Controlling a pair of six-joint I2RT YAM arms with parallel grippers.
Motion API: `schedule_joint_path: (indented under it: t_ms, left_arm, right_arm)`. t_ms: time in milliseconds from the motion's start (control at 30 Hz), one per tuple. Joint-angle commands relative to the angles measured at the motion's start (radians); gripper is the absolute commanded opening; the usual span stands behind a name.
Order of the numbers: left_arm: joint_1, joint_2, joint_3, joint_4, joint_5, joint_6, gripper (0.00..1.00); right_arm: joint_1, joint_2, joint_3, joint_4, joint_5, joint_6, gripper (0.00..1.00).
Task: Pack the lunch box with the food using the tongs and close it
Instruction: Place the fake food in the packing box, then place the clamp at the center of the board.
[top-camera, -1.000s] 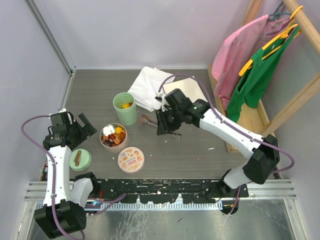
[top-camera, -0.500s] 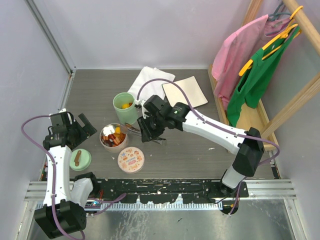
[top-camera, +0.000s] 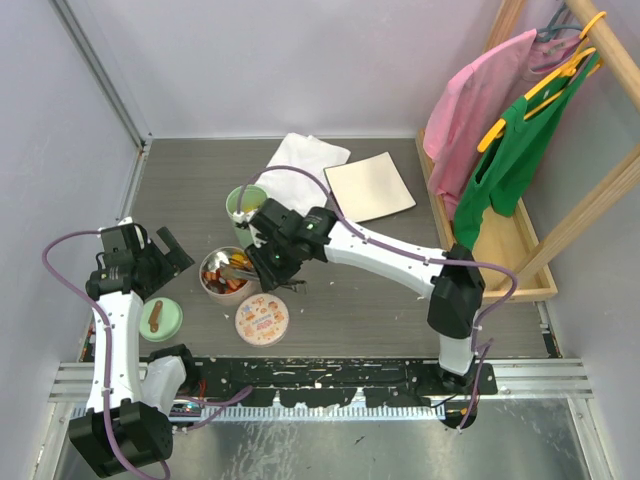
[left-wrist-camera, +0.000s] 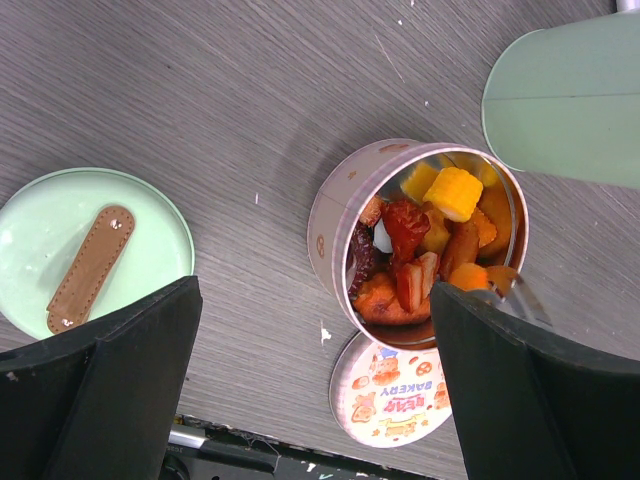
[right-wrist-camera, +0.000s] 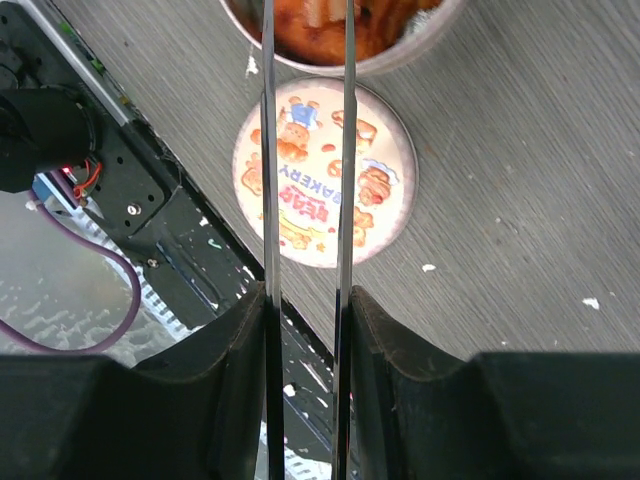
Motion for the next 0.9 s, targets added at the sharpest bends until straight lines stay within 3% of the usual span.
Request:
schedule_joint_path:
  t_ms: [0,233,400,700,867]
  left_arm:
    - [-0.001,-0.007,0.019,0.03,0.01,0.007,0.98]
    - [-0.001,-0.012,0.019,0.03,0.007,0.007,0.98]
    - [-0.001,-0.01,0.019,0.031,0.009,0.006,0.98]
    - [-0.001,-0.009,0.02,0.03,0.01,0.007,0.98]
    - [-0.001,-0.01,0.02,0.03,0.01,0.007,0.98]
  right_arm:
    - [0.034,0.045,0.134,-0.001,0.005,-0.03,0.37]
    - [0.056,0.134,0.226,-0.027,0.039,-0.025,0.38]
    - [0.055,0.128,0.219,-0.01,0.083,-0.022,0.49]
    - [0.055,0.007,0.169,0.0,0.207,-0.013,0.52]
    - [0.054,-0.131,0.035,0.022,0.366,0.009,0.52]
